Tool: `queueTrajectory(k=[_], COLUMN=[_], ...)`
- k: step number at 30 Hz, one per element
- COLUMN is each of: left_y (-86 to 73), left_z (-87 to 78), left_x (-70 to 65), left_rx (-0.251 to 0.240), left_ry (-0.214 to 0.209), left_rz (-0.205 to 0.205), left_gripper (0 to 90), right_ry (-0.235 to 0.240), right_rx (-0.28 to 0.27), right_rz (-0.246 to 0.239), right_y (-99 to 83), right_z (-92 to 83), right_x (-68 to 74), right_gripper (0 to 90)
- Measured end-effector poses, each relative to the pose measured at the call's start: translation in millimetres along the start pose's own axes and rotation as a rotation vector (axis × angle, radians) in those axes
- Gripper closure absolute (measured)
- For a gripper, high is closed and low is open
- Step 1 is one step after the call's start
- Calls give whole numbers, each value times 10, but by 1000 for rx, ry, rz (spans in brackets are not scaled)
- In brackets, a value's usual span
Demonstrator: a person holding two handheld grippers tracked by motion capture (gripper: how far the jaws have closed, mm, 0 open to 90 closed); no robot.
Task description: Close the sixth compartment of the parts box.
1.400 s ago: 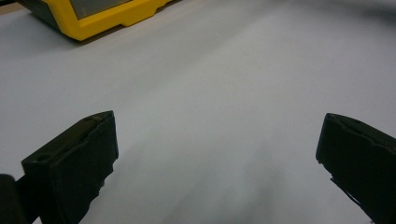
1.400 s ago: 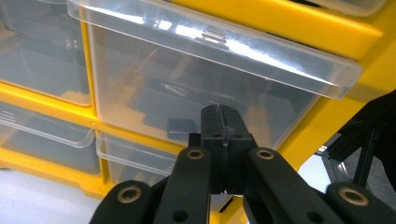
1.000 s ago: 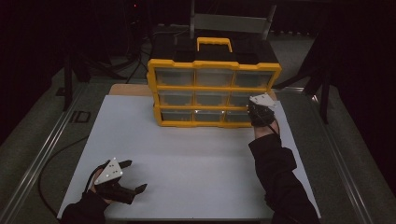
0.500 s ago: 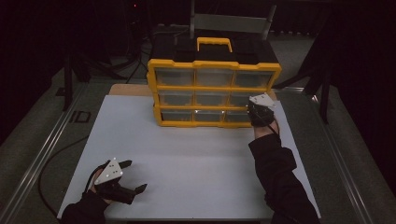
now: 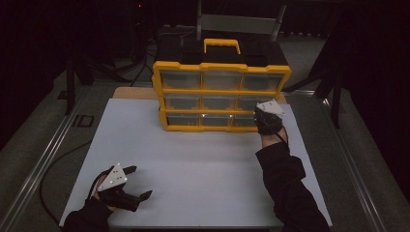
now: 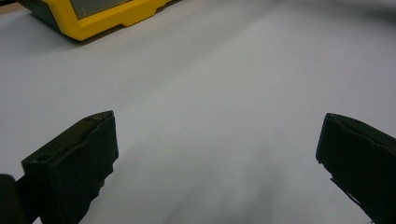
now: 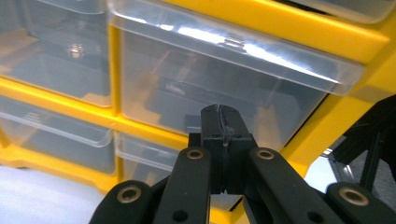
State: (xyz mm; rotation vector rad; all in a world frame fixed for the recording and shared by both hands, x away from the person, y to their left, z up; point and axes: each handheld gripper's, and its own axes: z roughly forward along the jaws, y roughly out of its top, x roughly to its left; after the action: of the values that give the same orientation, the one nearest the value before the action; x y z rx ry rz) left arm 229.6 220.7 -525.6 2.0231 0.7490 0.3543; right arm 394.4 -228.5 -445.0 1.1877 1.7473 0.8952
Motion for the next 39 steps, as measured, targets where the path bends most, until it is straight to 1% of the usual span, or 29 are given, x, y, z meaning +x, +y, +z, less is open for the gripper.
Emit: queueTrajectory(k=[2, 5, 7, 8, 12, 14, 15, 17, 19, 24, 26, 30, 34, 36, 39], left_y=[1, 2, 2, 2, 3, 2, 2, 1, 0, 2, 2, 1, 3, 2, 2], left_z=[-1, 0, -1, -2, -1, 0, 1, 3, 3, 1, 2, 3, 2, 2, 3], left_x=[0, -2, -1, 0, -1, -2, -3, -2, -2, -1, -3, -2, -2, -2, 0], left_rx=[0, 0, 0, 0, 0, 0, 1, 1, 1, 1, 2, 1, 2, 2, 2], left_ry=[-2, -2, -2, -2, -1, -1, -1, -1, 1, 0, 1, 0, 1, 1, 1], left_rz=[1, 4, 3, 3, 4, 5, 5, 4, 5, 6, 6, 5, 7, 6, 6], left_gripper=[3, 3, 3, 3, 4, 4, 3, 3, 3, 3, 3, 3, 3, 3, 3], right_ry=[22, 43, 61, 70, 87, 80, 81, 84, 94, 101, 112, 125, 140, 138, 154], right_rx=[-4, 4, 7, 9, 9, 5, 6, 8, 10, 12, 20, 22, 28, 42, 47], right_rz=[21, 18, 29, 31, 46, 45, 49, 50, 58, 56, 54, 47, 48, 41, 42], right_y=[-8, -18, -22, -24, -27, -27, -27, -28, -28, -32, -29, -24, -22, -21, -20], right_z=[-16, -27, -30, -31, -38, -43, -43, -40, -42, -45, -42, -42, -44, -40, -37], right_x=[17, 33, 45, 47, 49, 53, 51, 53, 58, 73, 84, 101, 115, 125, 137], right_gripper=[876, 828, 779, 769, 695, 648, 606, 568, 496, 373, 315, 248, 150, 122, 99])
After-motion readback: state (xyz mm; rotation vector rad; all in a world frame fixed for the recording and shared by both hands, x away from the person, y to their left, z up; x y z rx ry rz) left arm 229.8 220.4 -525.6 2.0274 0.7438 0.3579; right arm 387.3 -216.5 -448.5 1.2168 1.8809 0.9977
